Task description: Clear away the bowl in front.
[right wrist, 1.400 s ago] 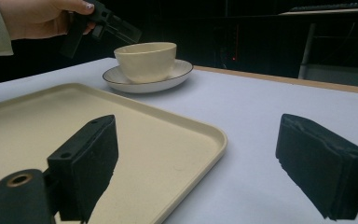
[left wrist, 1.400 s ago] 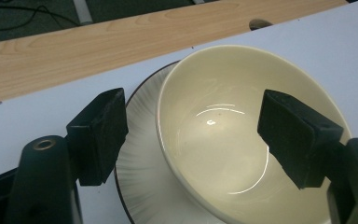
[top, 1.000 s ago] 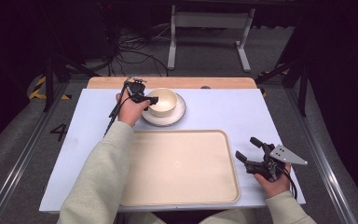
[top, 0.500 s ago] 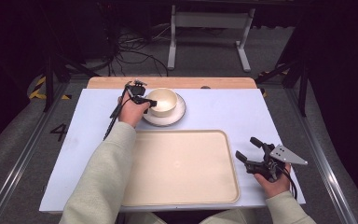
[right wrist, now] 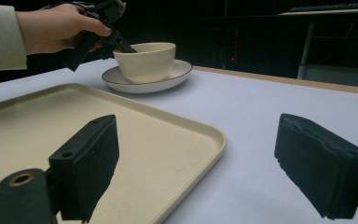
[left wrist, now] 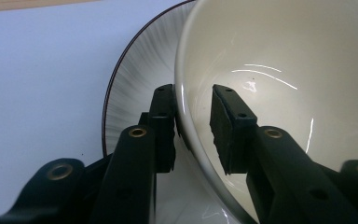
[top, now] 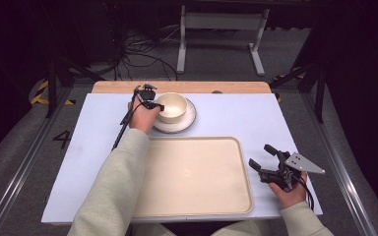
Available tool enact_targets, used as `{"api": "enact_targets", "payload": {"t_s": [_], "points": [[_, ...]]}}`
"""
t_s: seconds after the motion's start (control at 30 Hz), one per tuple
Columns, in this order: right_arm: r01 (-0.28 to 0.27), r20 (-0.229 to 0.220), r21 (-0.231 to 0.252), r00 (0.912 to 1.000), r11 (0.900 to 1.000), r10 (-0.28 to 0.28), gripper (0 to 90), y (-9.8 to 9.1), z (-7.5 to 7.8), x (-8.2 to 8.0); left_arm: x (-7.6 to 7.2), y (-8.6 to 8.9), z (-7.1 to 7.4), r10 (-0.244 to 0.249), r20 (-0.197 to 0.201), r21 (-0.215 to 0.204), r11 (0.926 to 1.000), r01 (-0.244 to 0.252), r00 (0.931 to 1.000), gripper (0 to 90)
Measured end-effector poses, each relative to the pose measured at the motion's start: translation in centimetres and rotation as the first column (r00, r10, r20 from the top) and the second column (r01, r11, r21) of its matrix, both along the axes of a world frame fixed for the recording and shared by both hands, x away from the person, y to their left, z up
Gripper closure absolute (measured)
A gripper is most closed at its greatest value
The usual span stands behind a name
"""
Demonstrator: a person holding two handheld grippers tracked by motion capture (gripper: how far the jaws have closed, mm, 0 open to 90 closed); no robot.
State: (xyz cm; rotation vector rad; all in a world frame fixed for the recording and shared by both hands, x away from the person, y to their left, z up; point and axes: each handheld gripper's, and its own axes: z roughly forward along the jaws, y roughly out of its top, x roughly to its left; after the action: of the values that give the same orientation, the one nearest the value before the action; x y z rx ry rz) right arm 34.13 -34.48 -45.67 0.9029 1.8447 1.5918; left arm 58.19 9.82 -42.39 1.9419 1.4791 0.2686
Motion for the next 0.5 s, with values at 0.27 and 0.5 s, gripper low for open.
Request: {"api": "enact_targets", "payload": {"t_s": [0.27,0.5], "points": [[0.001,-0.002,0.004,1.0000,1.0000,-0.001,14.6,-0.02,0.00,0.01,-0.01,-0.13,0.39,0.042,-0.015,0.015,0.9990,-0.042,0.9990,82.5],[0.002,-0.003,0.004,1.0000,1.0000,-0.002,14.7,-0.02,0.00,0.01,-0.10,-0.11,0.85,0.051,-0.019,-0.013,0.9986,-0.051,0.9985,83.0]]}}
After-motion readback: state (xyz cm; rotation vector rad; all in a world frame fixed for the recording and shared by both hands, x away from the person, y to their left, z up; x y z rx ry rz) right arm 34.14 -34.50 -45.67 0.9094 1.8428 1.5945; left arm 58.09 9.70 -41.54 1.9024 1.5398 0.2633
